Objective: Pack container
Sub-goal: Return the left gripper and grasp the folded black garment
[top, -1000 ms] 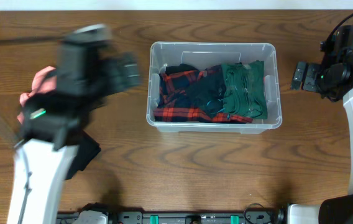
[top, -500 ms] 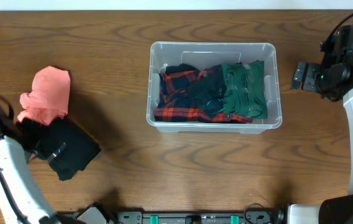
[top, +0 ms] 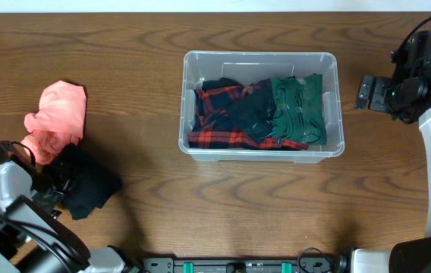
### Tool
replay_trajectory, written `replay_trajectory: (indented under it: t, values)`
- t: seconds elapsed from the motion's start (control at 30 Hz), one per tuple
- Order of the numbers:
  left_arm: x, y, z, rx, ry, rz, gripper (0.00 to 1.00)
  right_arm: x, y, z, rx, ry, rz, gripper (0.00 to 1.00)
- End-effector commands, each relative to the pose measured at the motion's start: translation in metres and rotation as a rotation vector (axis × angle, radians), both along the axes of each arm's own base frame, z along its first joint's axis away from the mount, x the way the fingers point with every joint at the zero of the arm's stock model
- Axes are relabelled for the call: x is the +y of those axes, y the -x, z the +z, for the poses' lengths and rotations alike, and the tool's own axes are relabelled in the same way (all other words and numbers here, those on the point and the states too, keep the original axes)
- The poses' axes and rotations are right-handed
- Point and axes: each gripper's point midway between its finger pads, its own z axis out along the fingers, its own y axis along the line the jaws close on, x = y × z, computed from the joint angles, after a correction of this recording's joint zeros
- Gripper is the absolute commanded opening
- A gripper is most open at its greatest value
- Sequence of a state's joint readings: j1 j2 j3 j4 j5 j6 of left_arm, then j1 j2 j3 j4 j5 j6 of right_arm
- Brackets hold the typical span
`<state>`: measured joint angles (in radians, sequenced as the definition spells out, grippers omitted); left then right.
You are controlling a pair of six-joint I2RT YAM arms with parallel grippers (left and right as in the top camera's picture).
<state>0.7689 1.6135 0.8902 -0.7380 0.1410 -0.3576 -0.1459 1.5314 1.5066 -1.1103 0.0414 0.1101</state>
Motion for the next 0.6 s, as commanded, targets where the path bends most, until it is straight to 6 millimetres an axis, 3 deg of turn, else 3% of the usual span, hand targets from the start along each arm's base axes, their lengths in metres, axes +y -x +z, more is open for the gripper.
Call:
replay_trajectory:
  t: [0.0, 0.07, 0.17, 0.23, 0.3, 0.43, 0.57]
  values:
    - [-0.005, 0.002, -0.015, 0.023, 0.048, -0.021, 0.99, -0.002, 0.0, 0.0, 0.001, 0.003, -0.003, 0.99]
    - [-0.009, 0.0, -0.018, 0.016, 0.074, -0.022, 0.9, -0.002, 0.0, 0.0, 0.001, 0.003, -0.003, 0.99]
    - [-0.016, -0.008, -0.017, -0.038, 0.112, -0.09, 0.62, -0.002, 0.0, 0.0, 0.001, 0.003, -0.003, 0.99]
    - [-0.02, -0.012, -0.015, -0.065, 0.133, -0.099, 0.34, -0.002, 0.0, 0.0, 0.001, 0.003, -0.003, 0.99]
    - [-0.026, -0.018, -0.013, -0.104, 0.165, -0.121, 0.2, -0.002, 0.0, 0.0, 0.001, 0.003, -0.003, 0.99]
    - [-0.042, -0.03, 0.005, -0.197, 0.237, -0.162, 0.07, -0.002, 0.0, 0.0, 0.001, 0.003, -0.003, 0.99]
    - [-0.066, -0.052, 0.05, -0.343, 0.266, -0.273, 0.06, -0.002, 0.0, 0.0, 0.001, 0.003, -0.003, 0.99]
